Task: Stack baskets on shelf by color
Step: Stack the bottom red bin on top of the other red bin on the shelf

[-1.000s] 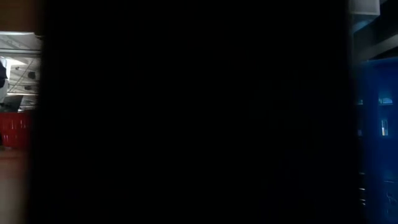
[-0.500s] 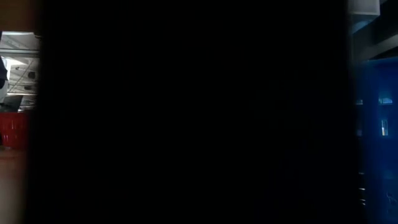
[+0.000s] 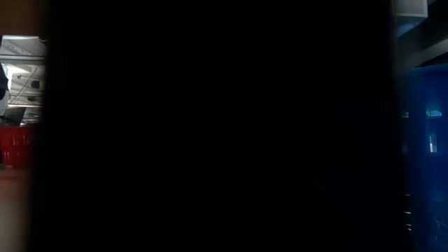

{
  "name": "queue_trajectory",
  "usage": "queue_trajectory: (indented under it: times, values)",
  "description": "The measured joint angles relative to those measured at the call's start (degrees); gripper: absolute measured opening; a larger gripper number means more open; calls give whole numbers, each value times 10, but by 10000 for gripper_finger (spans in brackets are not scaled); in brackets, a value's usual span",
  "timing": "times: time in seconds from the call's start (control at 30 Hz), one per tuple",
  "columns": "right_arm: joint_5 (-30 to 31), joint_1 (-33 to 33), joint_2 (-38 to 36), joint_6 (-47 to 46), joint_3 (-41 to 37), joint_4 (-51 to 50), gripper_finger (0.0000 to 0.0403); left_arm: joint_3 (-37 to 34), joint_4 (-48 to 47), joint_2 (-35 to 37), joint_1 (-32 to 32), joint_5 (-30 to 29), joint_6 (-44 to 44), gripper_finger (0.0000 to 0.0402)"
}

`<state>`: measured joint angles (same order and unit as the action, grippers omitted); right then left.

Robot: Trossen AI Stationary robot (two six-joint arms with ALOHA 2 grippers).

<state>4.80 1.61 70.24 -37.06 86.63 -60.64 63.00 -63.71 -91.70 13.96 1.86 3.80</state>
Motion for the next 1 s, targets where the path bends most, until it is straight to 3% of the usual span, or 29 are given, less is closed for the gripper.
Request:
queue_trajectory:
  times: [1.0]
  values:
    - [-5, 0, 0, 0, 0, -1, 113, 0, 14, -24, -2, -8, 40, 60]
